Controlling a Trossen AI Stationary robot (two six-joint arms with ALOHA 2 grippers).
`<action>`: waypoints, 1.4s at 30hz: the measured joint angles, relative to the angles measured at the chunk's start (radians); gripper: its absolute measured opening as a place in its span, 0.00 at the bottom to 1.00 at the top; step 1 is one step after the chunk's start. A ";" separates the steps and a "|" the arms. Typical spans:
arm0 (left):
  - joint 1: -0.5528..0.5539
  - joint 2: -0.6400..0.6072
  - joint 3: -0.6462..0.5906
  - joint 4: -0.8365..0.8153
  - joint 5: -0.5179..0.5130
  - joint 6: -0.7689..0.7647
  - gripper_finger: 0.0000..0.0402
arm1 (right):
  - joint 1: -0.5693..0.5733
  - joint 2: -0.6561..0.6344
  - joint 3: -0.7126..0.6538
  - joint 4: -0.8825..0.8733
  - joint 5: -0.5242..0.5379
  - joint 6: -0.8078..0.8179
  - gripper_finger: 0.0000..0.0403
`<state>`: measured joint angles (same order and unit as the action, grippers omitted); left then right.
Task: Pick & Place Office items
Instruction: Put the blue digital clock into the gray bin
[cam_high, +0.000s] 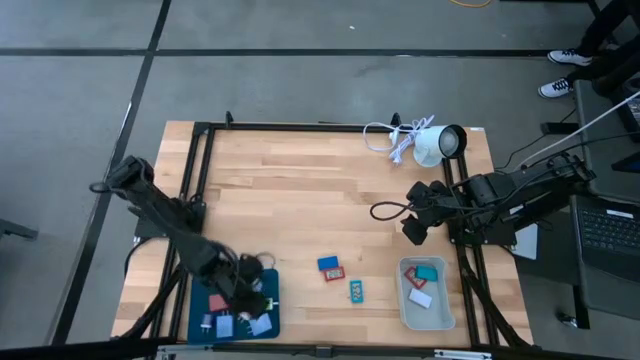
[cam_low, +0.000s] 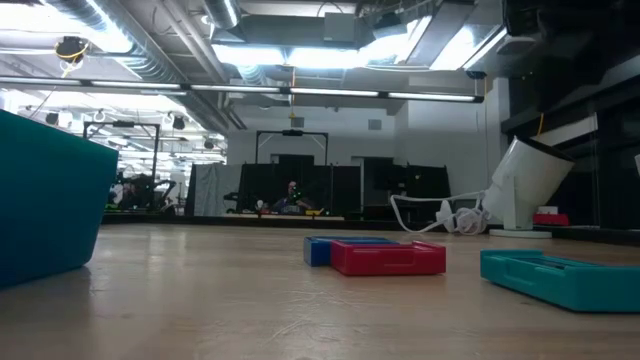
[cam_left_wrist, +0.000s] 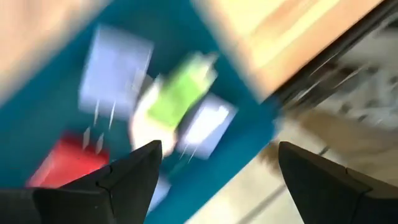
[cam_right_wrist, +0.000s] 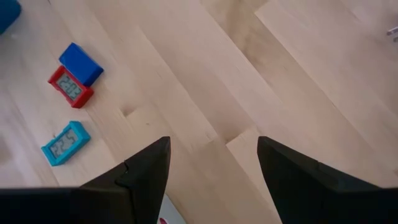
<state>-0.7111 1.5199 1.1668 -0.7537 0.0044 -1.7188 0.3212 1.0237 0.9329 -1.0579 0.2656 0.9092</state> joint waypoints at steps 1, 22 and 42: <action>0.025 -0.016 0.023 -0.019 -0.049 0.044 0.79 | 0.000 0.000 0.000 0.003 0.002 0.000 0.61; 0.640 0.177 0.163 0.104 0.067 0.960 0.75 | -0.042 0.007 0.000 0.105 -0.137 -0.143 0.61; 0.744 0.220 0.162 0.048 0.147 1.400 0.75 | -0.087 0.393 0.350 0.123 -0.052 0.129 0.61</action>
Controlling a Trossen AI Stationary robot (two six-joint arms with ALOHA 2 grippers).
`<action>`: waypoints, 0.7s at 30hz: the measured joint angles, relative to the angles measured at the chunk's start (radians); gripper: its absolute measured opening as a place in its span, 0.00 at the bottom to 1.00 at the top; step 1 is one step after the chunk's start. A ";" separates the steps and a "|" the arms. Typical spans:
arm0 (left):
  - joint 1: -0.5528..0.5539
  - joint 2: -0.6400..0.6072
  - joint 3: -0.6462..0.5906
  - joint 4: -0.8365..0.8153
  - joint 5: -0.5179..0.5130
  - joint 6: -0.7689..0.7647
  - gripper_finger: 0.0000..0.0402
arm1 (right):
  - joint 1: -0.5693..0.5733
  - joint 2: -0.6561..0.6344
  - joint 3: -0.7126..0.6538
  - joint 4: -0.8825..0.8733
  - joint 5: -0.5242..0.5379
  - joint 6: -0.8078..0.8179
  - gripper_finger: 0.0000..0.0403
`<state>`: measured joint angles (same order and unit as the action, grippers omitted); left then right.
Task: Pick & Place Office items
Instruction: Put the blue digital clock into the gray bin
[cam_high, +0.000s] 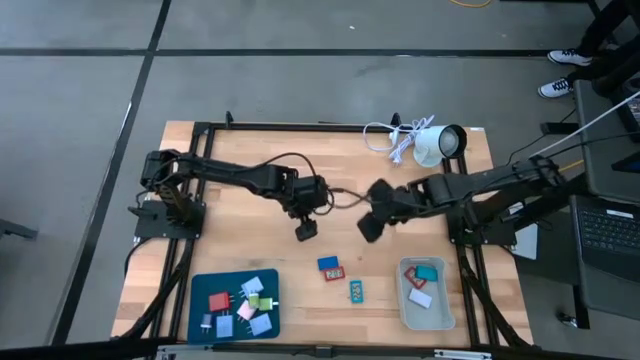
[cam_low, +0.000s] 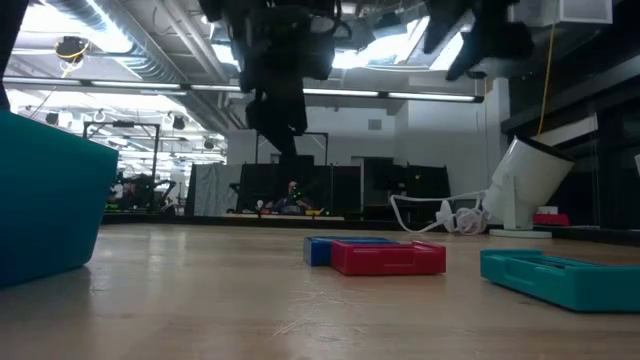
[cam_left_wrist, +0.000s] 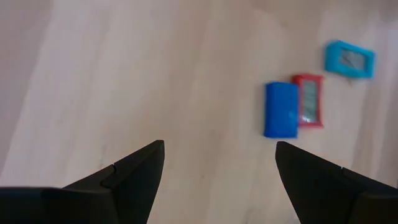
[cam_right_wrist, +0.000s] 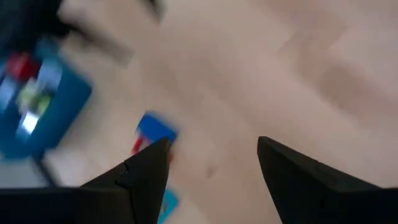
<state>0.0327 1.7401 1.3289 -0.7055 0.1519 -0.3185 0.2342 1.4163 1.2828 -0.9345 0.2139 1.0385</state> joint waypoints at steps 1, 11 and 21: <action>-0.005 0.000 0.000 0.002 0.014 0.022 0.75 | -0.006 0.006 0.038 -0.043 0.042 0.017 0.61; -0.152 0.112 0.000 0.010 0.019 0.050 0.75 | -0.009 0.008 0.336 -0.384 0.283 0.248 0.61; -0.263 0.226 -0.001 0.117 -0.046 -0.143 0.75 | -0.007 0.014 0.350 -0.395 0.284 0.297 0.61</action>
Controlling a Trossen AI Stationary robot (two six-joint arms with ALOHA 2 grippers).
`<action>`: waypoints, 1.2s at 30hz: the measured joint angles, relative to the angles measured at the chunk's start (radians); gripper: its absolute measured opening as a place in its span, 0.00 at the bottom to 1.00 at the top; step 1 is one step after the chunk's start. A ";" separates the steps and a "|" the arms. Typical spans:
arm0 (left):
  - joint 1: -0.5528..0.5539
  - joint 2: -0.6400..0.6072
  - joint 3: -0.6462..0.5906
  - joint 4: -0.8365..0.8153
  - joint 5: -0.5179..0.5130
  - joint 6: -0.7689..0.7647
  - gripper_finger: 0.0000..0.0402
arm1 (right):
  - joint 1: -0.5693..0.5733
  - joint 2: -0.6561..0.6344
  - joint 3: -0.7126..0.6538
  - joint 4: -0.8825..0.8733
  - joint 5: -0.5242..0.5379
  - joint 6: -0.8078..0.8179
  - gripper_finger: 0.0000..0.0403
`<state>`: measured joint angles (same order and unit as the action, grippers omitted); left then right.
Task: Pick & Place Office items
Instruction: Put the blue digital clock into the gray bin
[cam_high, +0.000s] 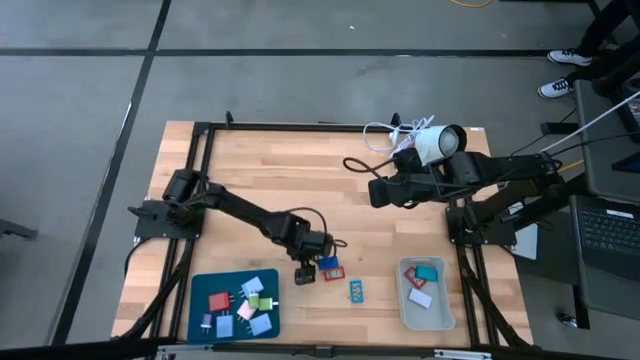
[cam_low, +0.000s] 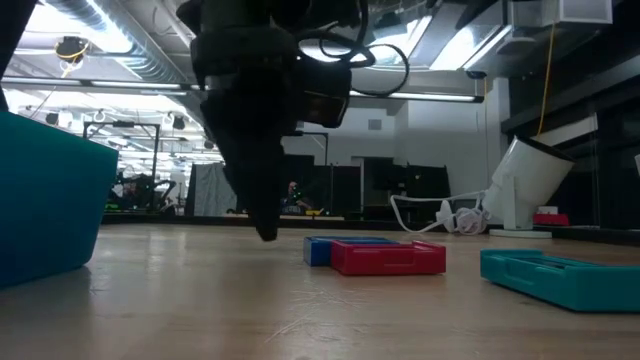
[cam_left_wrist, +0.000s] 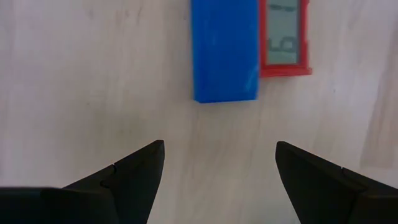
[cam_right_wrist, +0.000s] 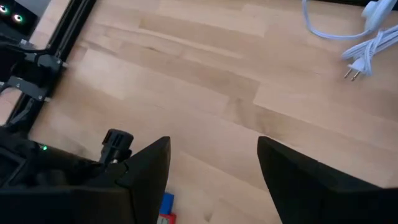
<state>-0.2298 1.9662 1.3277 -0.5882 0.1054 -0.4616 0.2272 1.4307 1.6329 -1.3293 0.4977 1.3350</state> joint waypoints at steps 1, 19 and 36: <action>-0.005 0.004 0.000 0.020 0.001 -0.020 0.75 | 0.000 0.002 0.000 -0.001 -0.001 -0.008 0.61; -0.037 0.041 0.001 0.137 -0.128 -0.153 0.75 | 0.000 0.003 0.000 -0.008 -0.016 -0.121 0.61; -0.059 0.076 0.004 0.147 -0.195 -0.140 0.75 | 0.009 0.003 0.000 0.013 -0.016 -0.103 0.61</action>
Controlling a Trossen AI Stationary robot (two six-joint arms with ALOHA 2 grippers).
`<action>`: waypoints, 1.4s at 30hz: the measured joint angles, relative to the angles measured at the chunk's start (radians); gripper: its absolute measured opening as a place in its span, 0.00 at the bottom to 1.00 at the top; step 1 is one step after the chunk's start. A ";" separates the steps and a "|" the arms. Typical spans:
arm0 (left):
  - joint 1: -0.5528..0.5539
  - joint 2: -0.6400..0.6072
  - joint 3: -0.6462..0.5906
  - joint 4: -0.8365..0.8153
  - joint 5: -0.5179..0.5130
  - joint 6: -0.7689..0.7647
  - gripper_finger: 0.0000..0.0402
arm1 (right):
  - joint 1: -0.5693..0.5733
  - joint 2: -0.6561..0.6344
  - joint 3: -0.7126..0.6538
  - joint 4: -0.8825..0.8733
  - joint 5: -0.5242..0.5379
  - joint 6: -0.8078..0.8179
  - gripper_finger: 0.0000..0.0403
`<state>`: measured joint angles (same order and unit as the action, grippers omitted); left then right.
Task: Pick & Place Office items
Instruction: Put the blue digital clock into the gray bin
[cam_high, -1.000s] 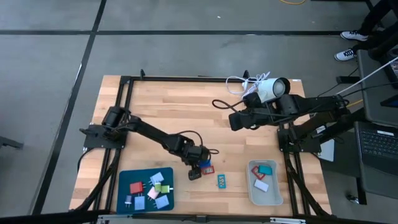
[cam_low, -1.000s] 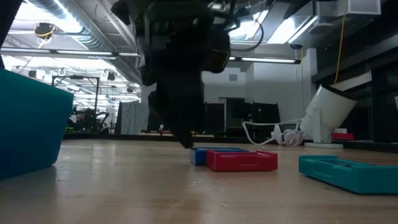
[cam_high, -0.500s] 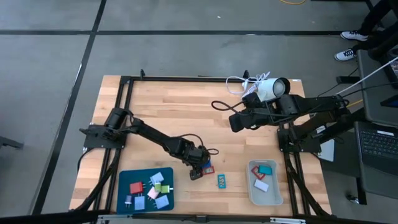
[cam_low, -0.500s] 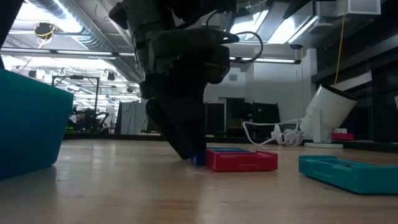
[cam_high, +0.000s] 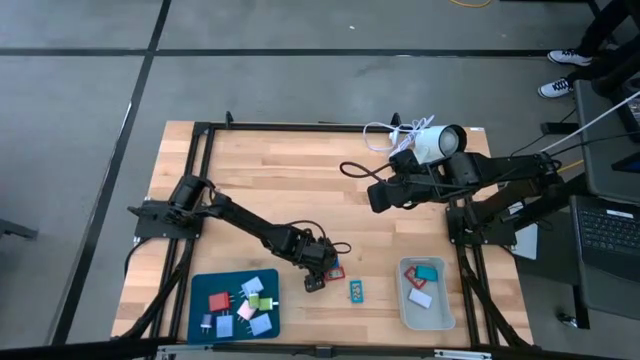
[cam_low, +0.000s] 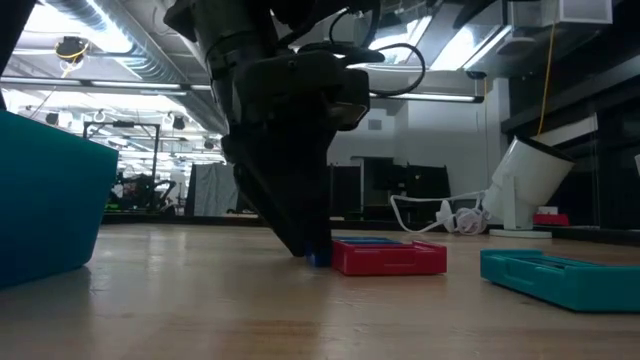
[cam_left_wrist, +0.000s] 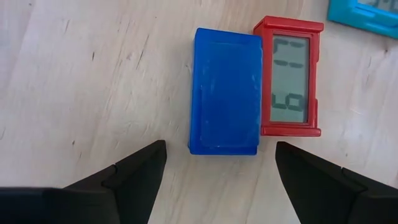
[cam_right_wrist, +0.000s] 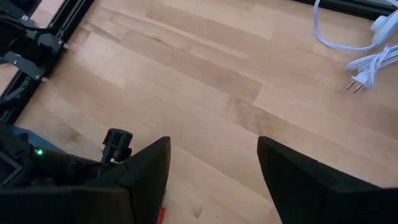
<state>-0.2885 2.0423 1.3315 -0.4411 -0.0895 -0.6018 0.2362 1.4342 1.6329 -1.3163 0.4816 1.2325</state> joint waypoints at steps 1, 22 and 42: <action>0.003 0.000 0.000 0.000 -0.005 0.003 0.75 | 0.003 0.000 0.000 0.000 0.000 0.008 0.61; 0.042 0.046 -0.002 0.061 -0.001 0.041 0.38 | 0.016 0.000 0.000 0.027 -0.003 0.017 0.61; 0.132 -0.143 -0.008 0.296 0.227 0.154 0.38 | 0.098 -0.052 0.361 -0.073 0.439 -0.266 0.61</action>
<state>-0.1570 1.8989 1.3231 -0.1453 0.1378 -0.4479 0.3341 1.3824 1.9937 -1.3898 0.9206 0.9664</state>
